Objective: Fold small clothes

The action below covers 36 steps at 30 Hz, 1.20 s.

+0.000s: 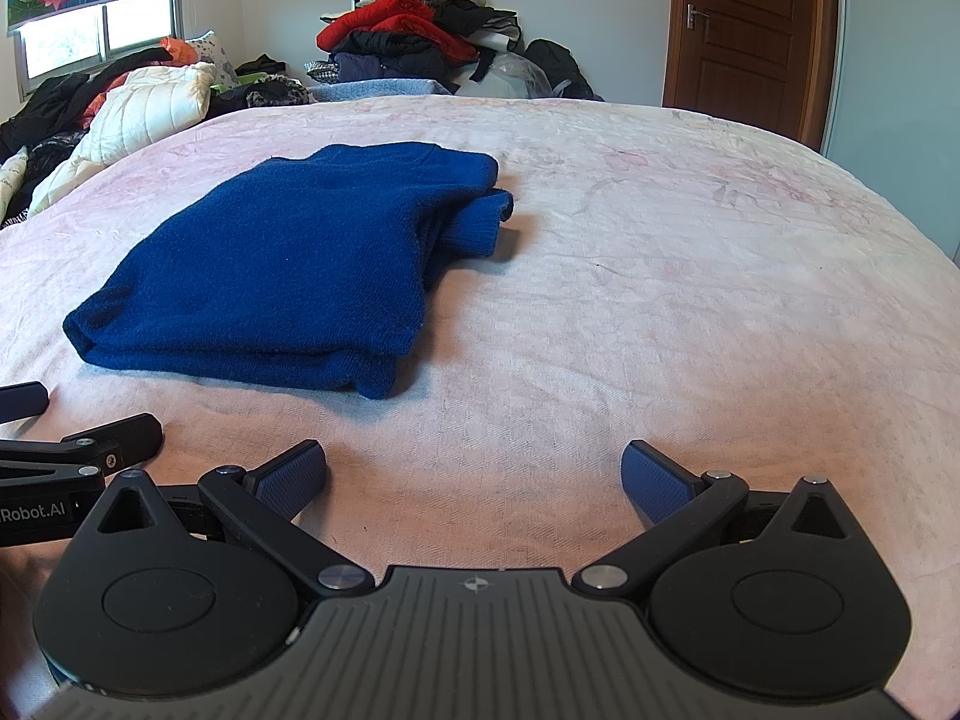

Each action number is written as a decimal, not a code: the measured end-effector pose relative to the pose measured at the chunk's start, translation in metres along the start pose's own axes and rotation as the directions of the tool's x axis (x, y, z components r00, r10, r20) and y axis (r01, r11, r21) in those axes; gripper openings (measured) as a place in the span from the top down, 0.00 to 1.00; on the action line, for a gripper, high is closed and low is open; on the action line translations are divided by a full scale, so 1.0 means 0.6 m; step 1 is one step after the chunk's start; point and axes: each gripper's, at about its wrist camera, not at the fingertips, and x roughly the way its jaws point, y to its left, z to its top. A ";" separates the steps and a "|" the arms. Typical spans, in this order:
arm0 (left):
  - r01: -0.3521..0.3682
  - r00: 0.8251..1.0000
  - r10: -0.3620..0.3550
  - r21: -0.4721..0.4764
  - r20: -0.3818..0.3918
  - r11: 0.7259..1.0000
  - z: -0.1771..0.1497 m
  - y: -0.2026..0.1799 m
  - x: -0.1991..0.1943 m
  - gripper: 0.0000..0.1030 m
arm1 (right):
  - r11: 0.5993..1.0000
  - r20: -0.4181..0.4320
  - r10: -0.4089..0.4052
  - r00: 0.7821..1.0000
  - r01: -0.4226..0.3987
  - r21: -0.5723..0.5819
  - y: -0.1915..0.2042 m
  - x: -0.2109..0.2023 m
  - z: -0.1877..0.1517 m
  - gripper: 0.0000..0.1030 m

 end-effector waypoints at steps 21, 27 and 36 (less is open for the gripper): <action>0.001 1.000 -0.001 -0.002 -0.004 1.000 0.000 -0.002 0.000 0.00 | 1.000 0.000 0.000 1.000 0.000 0.000 0.000 0.000 0.000 0.01; 0.003 1.000 -0.003 -0.005 -0.023 1.000 0.004 0.000 0.002 0.00 | 1.000 0.000 -0.001 1.000 0.001 0.000 0.000 0.000 0.000 0.01; 0.005 0.999 -0.005 -0.009 -0.048 1.000 0.011 0.001 0.004 0.00 | 1.000 0.000 -0.001 1.000 0.001 0.000 0.000 0.001 0.000 0.01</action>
